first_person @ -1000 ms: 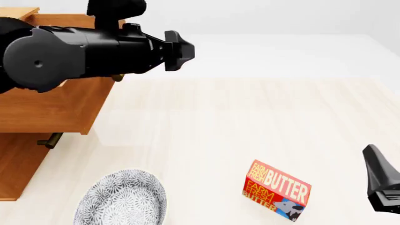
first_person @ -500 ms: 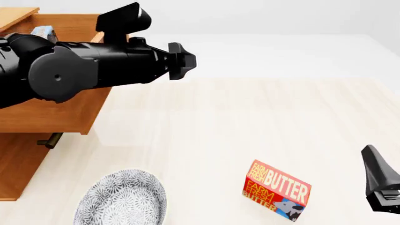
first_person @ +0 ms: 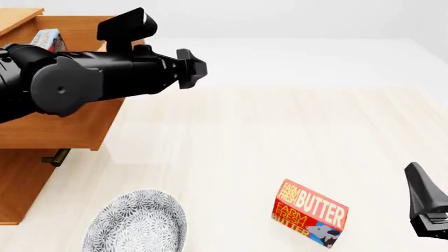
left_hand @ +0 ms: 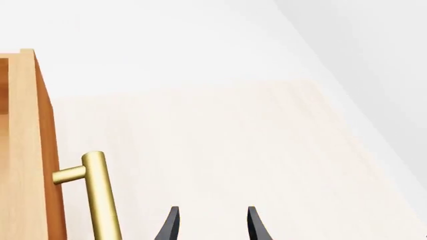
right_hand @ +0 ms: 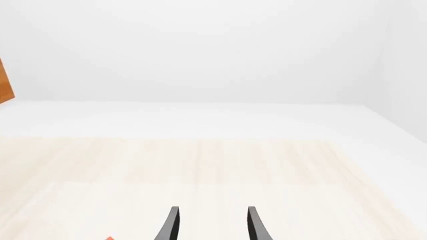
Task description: Put the chocolate pudding in the top drawer of the cabinet and close it.
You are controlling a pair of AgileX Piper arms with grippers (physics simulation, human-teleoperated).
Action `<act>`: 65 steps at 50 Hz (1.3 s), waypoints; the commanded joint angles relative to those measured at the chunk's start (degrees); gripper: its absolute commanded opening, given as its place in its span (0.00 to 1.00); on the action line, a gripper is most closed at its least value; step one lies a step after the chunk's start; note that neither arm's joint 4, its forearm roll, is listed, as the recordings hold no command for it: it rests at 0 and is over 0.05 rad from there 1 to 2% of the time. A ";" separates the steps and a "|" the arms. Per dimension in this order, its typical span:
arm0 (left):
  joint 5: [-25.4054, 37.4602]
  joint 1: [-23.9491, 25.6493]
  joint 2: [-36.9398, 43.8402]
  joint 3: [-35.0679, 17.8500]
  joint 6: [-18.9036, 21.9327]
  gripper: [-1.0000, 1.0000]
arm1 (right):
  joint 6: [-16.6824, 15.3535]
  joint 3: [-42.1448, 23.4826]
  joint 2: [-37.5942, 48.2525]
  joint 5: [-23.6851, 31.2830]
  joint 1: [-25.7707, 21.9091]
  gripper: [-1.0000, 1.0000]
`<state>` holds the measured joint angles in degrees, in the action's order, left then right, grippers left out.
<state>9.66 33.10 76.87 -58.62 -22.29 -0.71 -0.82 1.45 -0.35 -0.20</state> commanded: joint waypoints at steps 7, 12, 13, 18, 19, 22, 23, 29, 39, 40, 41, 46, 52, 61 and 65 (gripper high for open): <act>0.72 -2.97 -1.53 0.41 0.73 1.00 | -0.01 -1.80 -1.43 3.26 -0.04 1.00; 1.04 -3.50 -1.68 0.36 0.68 1.00 | -0.01 -1.81 -1.43 3.25 -0.03 1.00; 0.97 -3.48 -1.63 0.44 0.69 1.00 | 0.01 -1.80 -1.43 3.26 -0.03 1.00; 1.17 -4.38 -1.65 0.56 1.01 1.00 | -0.01 -1.80 -1.43 3.25 -0.03 1.00; 1.16 -4.34 -1.58 0.58 1.02 1.00 | 0.00 -1.80 -1.43 3.25 -0.03 1.00; 1.40 -4.74 -1.79 0.65 1.25 1.00 | 0.00 -1.80 -1.43 3.25 -0.04 1.00; 1.29 -5.00 -1.79 0.78 1.39 1.00 | -0.01 -1.81 -1.43 3.25 -0.03 1.00; 0.89 -5.36 -1.84 1.51 1.37 1.00 | 0.00 -1.81 -1.43 3.25 -0.04 1.00; 1.09 -6.34 -2.77 2.28 1.73 1.00 | 0.01 -1.81 -1.43 3.25 -0.03 1.00; 0.94 -6.61 -2.88 2.60 1.87 1.00 | 0.00 -1.80 -1.43 3.26 -0.04 1.00; 0.80 -6.59 -2.75 2.71 1.87 1.00 | 0.00 -1.80 -1.43 3.26 -0.03 1.00; 1.05 -6.98 -3.20 2.63 2.00 1.00 | 0.01 -1.81 -1.43 3.25 -0.04 1.00; 0.37 -7.16 -2.96 3.08 1.71 1.00 | 0.00 -1.80 -1.43 3.27 -0.03 1.00; 0.63 -8.64 -3.79 3.52 2.05 1.00 | -0.02 -1.81 -1.43 3.25 -0.04 1.00; 0.33 -9.34 -3.84 3.71 1.97 1.00 | -0.01 -1.80 -1.43 3.25 -0.04 1.00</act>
<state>10.06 25.48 73.12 -55.48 -19.63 -0.73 -2.62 0.02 2.90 -0.24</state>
